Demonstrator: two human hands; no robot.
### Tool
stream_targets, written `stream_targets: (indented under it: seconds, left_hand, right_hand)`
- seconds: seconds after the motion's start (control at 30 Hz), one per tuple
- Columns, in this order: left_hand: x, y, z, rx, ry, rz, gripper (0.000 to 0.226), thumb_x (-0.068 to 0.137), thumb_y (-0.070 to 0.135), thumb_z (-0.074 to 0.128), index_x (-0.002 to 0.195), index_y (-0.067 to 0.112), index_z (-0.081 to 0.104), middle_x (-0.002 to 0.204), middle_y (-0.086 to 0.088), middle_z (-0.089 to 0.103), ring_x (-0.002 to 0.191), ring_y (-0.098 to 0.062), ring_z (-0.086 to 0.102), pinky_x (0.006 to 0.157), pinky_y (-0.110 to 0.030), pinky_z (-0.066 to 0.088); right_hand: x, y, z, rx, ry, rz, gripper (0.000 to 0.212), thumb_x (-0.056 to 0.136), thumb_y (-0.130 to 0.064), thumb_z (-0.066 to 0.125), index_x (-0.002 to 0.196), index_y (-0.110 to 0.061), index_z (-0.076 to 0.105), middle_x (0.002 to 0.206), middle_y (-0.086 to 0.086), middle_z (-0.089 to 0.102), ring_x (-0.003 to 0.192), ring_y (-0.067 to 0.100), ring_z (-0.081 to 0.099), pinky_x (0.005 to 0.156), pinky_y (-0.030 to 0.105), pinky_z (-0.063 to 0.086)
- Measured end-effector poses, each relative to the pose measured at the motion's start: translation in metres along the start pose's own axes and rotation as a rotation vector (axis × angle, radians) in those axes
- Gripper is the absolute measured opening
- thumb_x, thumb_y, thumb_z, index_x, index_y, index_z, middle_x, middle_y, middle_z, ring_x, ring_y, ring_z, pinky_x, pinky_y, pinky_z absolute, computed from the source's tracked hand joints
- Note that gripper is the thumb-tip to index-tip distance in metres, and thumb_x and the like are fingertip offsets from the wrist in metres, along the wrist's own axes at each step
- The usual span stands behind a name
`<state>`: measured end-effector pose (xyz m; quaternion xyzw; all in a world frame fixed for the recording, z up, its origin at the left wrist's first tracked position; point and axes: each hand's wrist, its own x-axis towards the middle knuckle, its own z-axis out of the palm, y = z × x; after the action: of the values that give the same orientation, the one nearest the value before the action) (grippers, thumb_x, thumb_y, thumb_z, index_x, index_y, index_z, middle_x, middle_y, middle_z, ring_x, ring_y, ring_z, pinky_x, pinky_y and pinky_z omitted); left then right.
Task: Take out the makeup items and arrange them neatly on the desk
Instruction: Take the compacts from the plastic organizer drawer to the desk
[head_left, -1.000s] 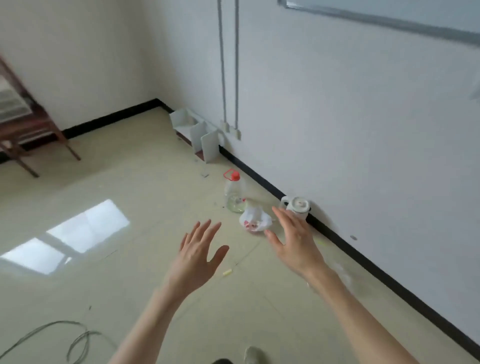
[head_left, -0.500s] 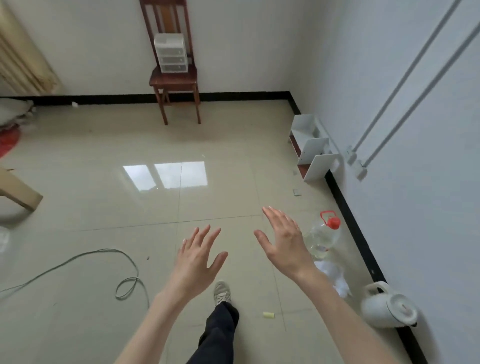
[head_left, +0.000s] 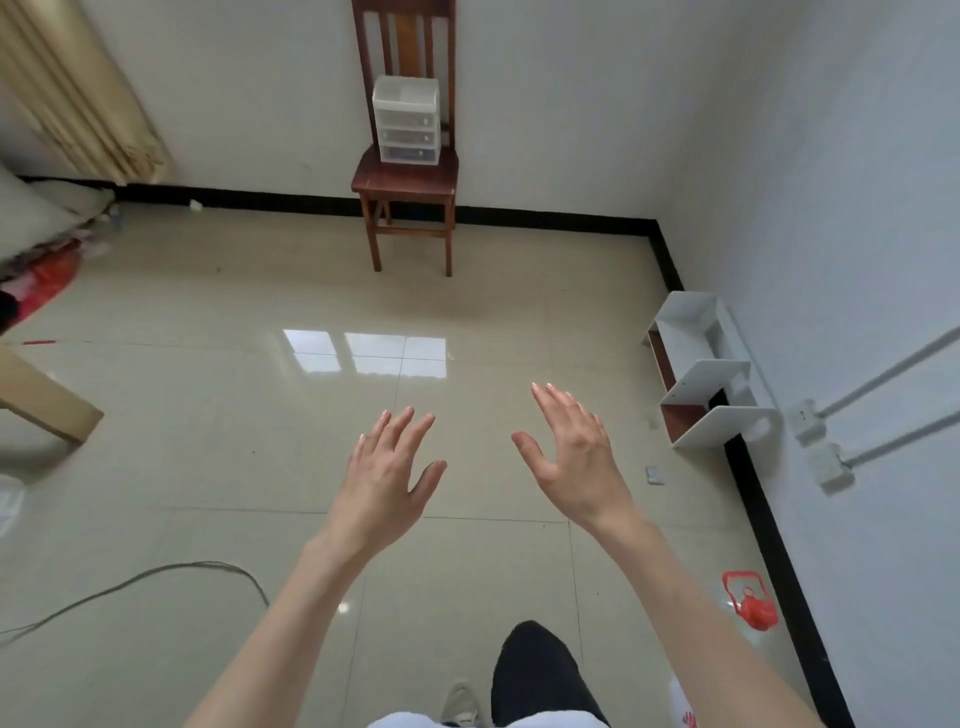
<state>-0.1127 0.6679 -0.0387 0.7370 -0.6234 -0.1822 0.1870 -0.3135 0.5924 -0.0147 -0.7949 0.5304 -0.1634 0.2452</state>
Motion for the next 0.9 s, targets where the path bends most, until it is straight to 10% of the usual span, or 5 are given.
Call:
stream_targets:
  seconds: [0.9]
  left_hand:
    - [0.533,-0.111,-0.082,0.017,0.040,-0.129,0.063,0.091,0.054,0.032,0.146,0.034,0.009,0.156,0.007,0.004,0.143,-0.012,-0.009,0.115,-0.038,-0.005]
  right_hand:
    - [0.600,-0.001,0.000,-0.085,-0.072,-0.110,0.066,0.092,-0.048,0.045,0.148,-0.026,0.018,0.157,0.000,0.012,0.145,0.015,0.003,0.116,0.043,-0.002]
